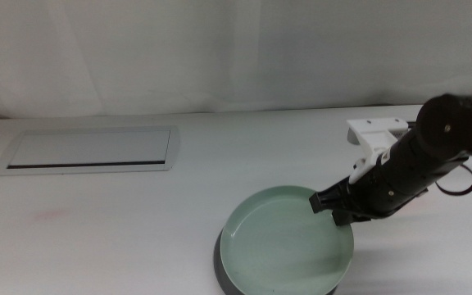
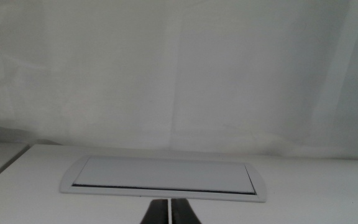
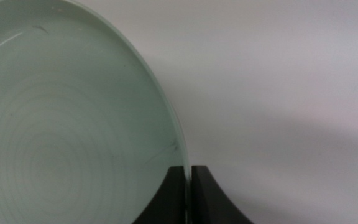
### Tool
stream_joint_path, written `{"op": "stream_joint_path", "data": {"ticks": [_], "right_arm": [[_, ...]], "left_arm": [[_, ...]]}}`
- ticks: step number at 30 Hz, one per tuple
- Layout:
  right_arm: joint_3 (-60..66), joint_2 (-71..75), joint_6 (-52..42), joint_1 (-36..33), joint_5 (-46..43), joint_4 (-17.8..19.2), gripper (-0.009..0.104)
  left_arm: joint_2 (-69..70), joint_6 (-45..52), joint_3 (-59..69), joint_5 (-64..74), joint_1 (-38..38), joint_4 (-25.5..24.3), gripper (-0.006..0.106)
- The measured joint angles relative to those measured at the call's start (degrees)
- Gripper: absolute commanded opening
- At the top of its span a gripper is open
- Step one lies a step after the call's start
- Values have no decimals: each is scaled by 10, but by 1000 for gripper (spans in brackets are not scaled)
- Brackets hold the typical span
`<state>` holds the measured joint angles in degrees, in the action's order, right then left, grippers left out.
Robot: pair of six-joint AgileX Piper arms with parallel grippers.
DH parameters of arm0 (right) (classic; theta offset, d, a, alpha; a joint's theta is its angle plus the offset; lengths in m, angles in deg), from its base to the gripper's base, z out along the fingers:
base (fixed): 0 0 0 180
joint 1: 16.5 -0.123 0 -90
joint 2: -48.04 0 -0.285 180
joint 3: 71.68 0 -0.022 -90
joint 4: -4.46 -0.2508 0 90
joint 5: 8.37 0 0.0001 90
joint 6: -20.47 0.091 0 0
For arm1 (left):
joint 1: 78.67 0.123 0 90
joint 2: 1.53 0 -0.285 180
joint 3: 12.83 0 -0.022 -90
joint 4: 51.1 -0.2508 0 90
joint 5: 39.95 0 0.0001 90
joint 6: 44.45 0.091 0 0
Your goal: Stack the three bowls on top of each other.
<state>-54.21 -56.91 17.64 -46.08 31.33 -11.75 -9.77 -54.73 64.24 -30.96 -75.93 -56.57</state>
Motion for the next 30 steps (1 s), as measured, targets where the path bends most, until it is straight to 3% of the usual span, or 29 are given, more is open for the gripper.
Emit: {"op": "stream_joint_path", "data": {"ticks": [8,24,27,30], "right_arm": [[16,-7,4,-2,-41,-13,-3],[16,-45,13,-28,-42,-13,-3],[16,-45,13,-28,-40,-12,13],[16,-45,13,-28,-35,-5,42]], "left_arm": [[0,0,0,0,0,0,-3],[0,1,0,0,0,0,-3],[0,1,0,0,0,0,-3],[0,1,0,0,0,0,-3]]}}
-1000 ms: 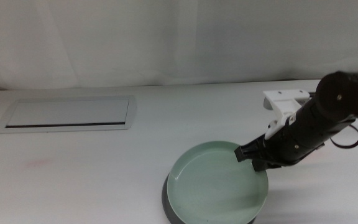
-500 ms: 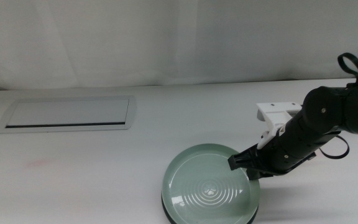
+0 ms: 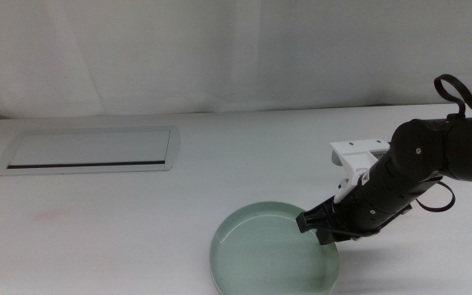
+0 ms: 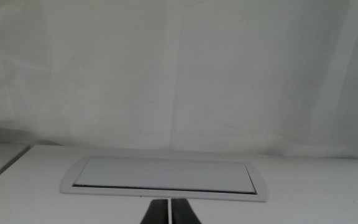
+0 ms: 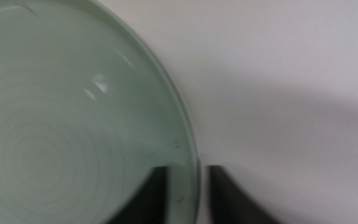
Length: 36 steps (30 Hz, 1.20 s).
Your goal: Stack the three bowls on top of each other.
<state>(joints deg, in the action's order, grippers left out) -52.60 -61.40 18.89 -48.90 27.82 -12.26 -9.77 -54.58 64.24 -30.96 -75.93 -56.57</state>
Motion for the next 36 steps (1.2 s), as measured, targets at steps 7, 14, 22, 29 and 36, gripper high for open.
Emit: {"op": "stream_joint_path", "data": {"ticks": [7,14,22,29,36], "right_arm": [[0,0,0,-1,5,7,103],[-34,7,0,-1,19,30,103],[-148,43,60,44,44,189,103],[-208,82,98,183,67,306,79],[-209,162,112,301,68,331,-3]], "left_arm": [[0,1,0,0,0,0,-3],[0,1,0,0,0,0,-3],[0,1,0,0,0,0,-3],[0,1,0,-1,0,0,-3],[0,1,0,-1,0,-1,-3]]}}
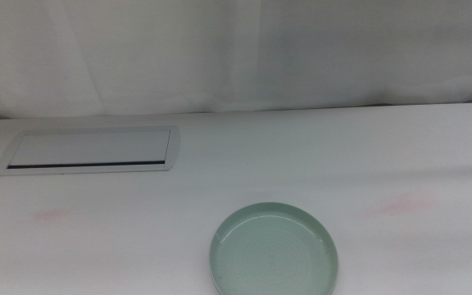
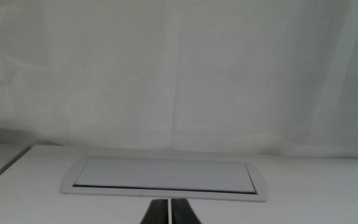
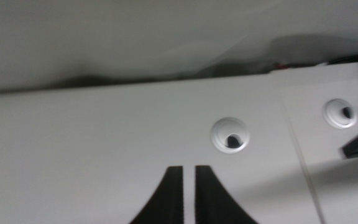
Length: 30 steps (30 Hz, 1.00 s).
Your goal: Stack the three bowls on top of each other.
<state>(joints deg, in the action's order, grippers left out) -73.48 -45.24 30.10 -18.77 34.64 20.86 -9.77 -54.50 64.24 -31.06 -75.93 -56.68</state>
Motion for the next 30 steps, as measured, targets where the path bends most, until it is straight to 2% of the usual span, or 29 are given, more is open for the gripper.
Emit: {"op": "stream_joint_path", "data": {"ticks": [5,11,20,30], "right_arm": [[10,64,-1,-5,-23,2,-3],[80,178,4,-35,-79,3,-3],[280,409,23,-80,-174,11,-3],[481,630,90,-81,-189,15,-3]], "left_arm": [[0,0,0,0,0,0,-3],[0,0,0,0,0,0,-3],[0,0,0,0,0,0,-3],[0,6,0,0,0,0,-3]]}}
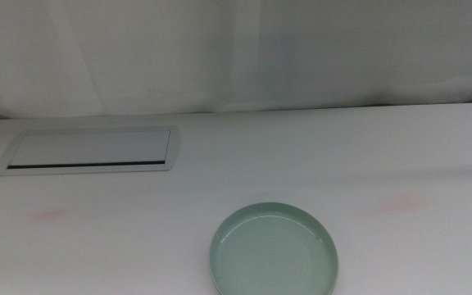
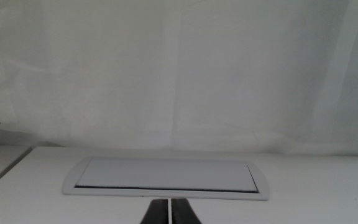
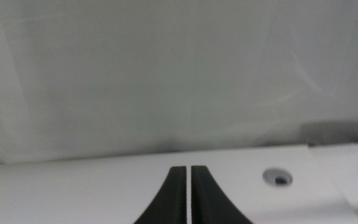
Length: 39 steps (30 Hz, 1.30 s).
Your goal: Stack the three bowls on top of each other.
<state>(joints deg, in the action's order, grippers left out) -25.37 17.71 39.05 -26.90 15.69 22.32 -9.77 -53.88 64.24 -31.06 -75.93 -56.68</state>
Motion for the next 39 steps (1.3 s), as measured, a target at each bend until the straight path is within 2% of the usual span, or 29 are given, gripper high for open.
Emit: {"op": "stream_joint_path", "data": {"ticks": [7,11,17,24,28,34,39], "right_arm": [[72,83,54,0,0,0,-3],[116,133,96,0,-15,20,-3],[200,219,103,0,-38,27,-3],[274,223,101,0,-69,30,-3],[293,223,63,0,-74,25,-3],[307,223,-71,0,-116,-39,-3],[307,223,-90,0,-129,-43,-3]], "left_arm": [[0,2,0,0,0,-1,-3],[0,2,0,0,0,-1,-3],[0,2,0,0,0,-1,-3],[0,2,0,0,0,-1,-3],[0,2,0,0,0,-1,-3],[0,3,0,0,0,-1,-3],[0,3,0,0,0,-1,-3]]}}
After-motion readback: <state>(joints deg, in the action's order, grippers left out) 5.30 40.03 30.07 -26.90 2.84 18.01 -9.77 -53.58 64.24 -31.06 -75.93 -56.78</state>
